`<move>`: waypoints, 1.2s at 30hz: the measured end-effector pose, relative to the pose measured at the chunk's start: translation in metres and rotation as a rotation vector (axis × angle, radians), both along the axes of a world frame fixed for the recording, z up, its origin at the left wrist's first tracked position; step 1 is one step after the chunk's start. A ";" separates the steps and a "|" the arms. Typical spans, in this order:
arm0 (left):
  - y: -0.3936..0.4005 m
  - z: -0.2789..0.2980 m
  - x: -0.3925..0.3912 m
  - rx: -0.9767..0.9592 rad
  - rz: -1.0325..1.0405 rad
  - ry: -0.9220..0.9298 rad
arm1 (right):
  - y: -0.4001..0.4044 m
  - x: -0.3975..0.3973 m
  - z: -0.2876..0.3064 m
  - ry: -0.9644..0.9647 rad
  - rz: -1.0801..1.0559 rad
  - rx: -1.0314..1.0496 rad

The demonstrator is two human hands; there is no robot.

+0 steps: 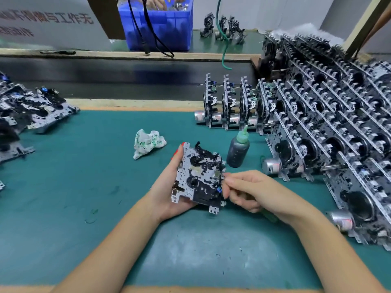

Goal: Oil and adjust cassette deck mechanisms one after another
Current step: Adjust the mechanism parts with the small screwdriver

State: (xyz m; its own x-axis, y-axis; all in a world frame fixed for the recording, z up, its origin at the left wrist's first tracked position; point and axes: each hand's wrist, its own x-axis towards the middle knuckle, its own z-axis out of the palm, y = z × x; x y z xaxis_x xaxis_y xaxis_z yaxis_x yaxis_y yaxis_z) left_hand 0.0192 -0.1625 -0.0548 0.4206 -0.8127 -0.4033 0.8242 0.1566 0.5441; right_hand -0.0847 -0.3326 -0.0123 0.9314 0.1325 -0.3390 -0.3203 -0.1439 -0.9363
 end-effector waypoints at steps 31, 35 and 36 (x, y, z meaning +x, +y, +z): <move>-0.003 0.003 -0.001 0.075 0.009 -0.052 | 0.011 0.004 -0.001 0.103 0.058 -0.182; -0.003 0.000 0.001 0.075 0.001 -0.056 | 0.011 0.003 -0.003 0.101 0.031 -0.206; -0.003 0.000 0.001 0.074 -0.003 -0.061 | 0.010 0.004 -0.005 0.098 0.032 -0.222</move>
State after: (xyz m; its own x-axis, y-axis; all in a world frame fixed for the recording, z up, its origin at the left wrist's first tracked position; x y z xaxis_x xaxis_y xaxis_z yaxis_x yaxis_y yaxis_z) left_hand 0.0200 -0.1659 -0.0549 0.4437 -0.7828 -0.4362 0.7898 0.1117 0.6031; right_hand -0.0811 -0.3225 -0.0168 0.8891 0.0740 -0.4517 -0.4000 -0.3542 -0.8453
